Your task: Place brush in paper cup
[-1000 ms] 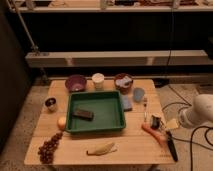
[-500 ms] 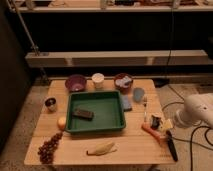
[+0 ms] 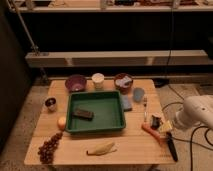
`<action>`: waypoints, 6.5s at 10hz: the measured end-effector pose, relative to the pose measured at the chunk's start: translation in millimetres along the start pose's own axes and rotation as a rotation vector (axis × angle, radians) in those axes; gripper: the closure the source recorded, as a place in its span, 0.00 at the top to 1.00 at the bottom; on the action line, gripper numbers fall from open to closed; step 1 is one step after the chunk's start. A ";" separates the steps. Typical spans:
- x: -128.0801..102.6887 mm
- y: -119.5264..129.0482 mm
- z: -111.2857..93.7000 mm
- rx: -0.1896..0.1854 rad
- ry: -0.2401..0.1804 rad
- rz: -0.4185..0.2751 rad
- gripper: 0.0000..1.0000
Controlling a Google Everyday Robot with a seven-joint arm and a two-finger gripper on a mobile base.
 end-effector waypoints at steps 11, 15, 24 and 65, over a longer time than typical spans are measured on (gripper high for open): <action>4.1 -9.9 35.2 0.059 -0.045 0.008 0.80; 7.2 -9.8 39.0 0.072 -0.052 0.014 0.80; 8.5 -3.9 39.0 0.078 -0.059 0.028 0.56; 31.8 -85.4 -64.2 0.280 0.111 -0.008 0.00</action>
